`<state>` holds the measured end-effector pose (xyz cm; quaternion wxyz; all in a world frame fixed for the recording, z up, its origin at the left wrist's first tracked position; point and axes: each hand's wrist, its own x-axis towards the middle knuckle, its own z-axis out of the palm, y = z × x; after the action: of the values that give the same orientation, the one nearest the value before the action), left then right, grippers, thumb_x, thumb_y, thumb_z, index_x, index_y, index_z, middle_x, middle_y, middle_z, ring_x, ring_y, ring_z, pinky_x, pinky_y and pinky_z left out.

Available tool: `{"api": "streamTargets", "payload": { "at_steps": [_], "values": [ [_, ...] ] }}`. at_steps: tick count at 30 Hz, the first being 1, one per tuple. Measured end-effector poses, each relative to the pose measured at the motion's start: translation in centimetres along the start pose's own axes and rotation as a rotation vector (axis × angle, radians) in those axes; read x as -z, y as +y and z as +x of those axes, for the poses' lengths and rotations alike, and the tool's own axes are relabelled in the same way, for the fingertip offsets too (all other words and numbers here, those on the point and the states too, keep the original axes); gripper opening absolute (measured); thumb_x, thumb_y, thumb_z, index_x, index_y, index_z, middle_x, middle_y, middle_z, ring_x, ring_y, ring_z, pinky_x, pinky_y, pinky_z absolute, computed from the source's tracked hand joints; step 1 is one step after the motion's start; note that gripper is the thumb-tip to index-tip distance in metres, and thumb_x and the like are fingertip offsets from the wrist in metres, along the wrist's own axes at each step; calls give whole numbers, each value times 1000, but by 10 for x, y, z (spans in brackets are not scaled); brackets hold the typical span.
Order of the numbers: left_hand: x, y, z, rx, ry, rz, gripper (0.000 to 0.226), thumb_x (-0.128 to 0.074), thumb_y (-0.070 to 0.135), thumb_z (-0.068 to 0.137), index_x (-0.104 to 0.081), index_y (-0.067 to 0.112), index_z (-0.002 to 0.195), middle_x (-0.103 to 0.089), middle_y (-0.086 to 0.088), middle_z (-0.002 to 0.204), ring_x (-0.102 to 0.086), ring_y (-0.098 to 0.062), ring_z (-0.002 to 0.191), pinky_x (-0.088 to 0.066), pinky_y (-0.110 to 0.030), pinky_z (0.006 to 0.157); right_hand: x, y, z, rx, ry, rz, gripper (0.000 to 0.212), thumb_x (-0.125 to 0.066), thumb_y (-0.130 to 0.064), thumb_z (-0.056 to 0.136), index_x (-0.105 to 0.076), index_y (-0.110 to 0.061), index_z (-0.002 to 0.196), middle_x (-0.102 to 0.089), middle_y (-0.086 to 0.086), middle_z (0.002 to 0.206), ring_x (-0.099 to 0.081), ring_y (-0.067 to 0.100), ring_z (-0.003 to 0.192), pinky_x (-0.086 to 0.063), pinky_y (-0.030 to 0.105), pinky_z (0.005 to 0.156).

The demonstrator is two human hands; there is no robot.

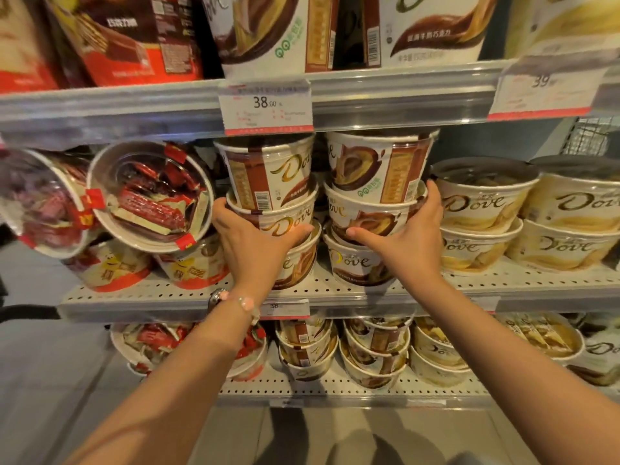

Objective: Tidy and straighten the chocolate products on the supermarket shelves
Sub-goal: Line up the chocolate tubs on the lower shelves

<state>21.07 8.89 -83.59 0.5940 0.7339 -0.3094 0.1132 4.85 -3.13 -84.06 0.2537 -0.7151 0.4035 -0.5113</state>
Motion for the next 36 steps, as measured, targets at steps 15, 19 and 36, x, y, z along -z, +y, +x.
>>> {"api": "streamTargets", "payload": {
  "at_steps": [15,19,36],
  "values": [
    [13,-15,8,33,-125,-125,109,-87,47,47,-29,27,137,-49,16,117,-48,-4,109,-38,-24,91,38,20,33,-107,-385,245,114,-87,-46,37,-30,-20,133,-51,-5,126,-50,15,118,-45,34,95],
    [17,-19,13,64,-234,-159,110,-86,41,54,-22,28,143,-48,9,134,-47,-9,120,-39,-35,102,43,21,36,-104,-467,278,100,-86,-45,42,-32,-29,125,-52,-18,114,-52,10,111,-45,28,89],
    [-12,-13,-11,116,27,44,122,-86,57,43,-23,5,134,-38,-14,135,-38,-29,126,-36,-41,105,-12,5,-12,-98,49,102,135,-87,-56,41,-12,-18,147,-29,4,151,-26,21,140,-26,38,114]
  ]
}}
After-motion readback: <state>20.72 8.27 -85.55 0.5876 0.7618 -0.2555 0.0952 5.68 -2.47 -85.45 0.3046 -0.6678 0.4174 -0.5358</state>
